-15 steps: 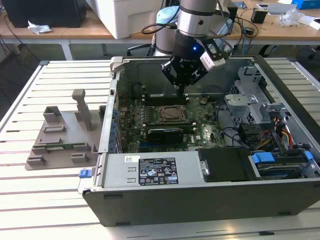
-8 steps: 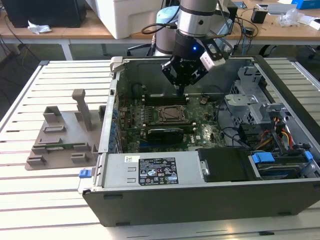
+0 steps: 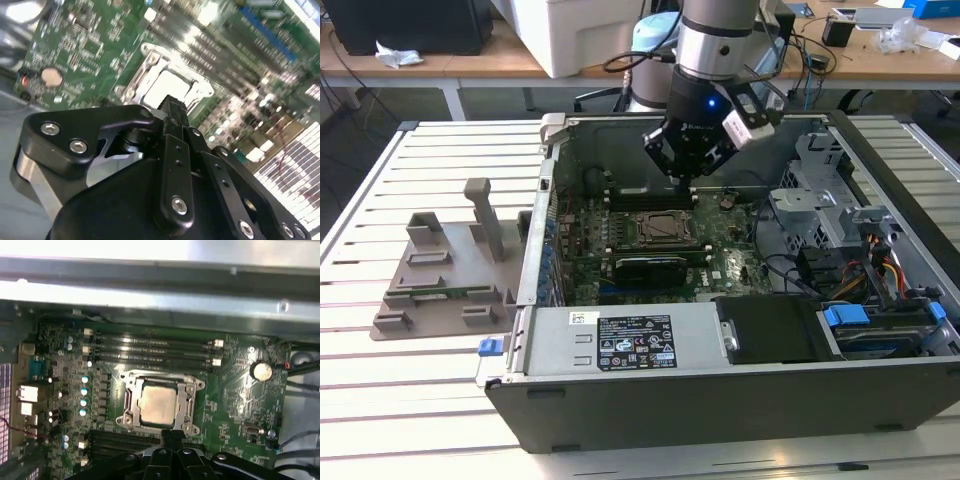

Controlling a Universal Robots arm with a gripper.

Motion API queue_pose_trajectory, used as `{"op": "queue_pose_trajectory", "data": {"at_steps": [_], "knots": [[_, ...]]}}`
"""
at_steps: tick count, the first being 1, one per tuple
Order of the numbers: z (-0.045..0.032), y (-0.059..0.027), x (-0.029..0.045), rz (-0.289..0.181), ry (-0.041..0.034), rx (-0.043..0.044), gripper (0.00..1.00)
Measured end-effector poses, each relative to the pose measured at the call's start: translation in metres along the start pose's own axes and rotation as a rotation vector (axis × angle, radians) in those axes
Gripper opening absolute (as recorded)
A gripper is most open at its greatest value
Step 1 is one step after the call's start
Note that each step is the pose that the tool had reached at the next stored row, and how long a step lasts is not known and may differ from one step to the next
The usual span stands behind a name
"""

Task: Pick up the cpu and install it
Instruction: 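Install the second cpu locking lever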

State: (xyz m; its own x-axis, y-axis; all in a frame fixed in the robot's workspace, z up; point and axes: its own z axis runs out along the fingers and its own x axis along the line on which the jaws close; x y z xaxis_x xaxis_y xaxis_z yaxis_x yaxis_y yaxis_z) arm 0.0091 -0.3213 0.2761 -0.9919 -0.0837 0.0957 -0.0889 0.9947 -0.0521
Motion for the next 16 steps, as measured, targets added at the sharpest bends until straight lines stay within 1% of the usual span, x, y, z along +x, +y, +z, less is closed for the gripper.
{"op": "queue_pose_trajectory", "data": {"at_steps": [1, 2, 3, 4, 5, 6, 7, 8, 9, 10, 12, 14, 16], "knots": [[0.0017, -0.0067, 0.0005, -0.001, -0.0004, -0.0055, 0.11], [0.0031, -0.0123, 0.0013, -0.002, -0.0022, -0.024, 0.11], [0.0035, -0.0159, 0.0023, -0.005, -0.0045, -0.0517, 0.11], [0.0037, -0.0173, 0.0027, -0.007, -0.0064, -0.073, 0.11], [0.0038, -0.0185, 0.0031, -0.008, -0.0082, -0.0923, 0.11], [0.0039, -0.0203, 0.0037, -0.011, -0.0107, -0.1199, 0.11], [0.0042, -0.0233, 0.0044, -0.015, -0.0144, -0.1621, 0.11], [0.0047, -0.0261, 0.0047, -0.017, -0.0161, -0.181, 0.11], [0.0055, -0.0296, 0.0049, -0.017, -0.0167, -0.1867, 0.11], [0.0073, -0.0377, 0.0057, -0.017, -0.0168, -0.1887, 0.11], [0.01, -0.0461, 0.0072, -0.017, -0.0168, -0.1888, 0.11], [0.0143, -0.0511, 0.0099, -0.017, -0.0169, -0.1888, 0.11], [0.0255, -0.0569, 0.0181, -0.017, -0.0167, -0.1887, 0.11]]}}
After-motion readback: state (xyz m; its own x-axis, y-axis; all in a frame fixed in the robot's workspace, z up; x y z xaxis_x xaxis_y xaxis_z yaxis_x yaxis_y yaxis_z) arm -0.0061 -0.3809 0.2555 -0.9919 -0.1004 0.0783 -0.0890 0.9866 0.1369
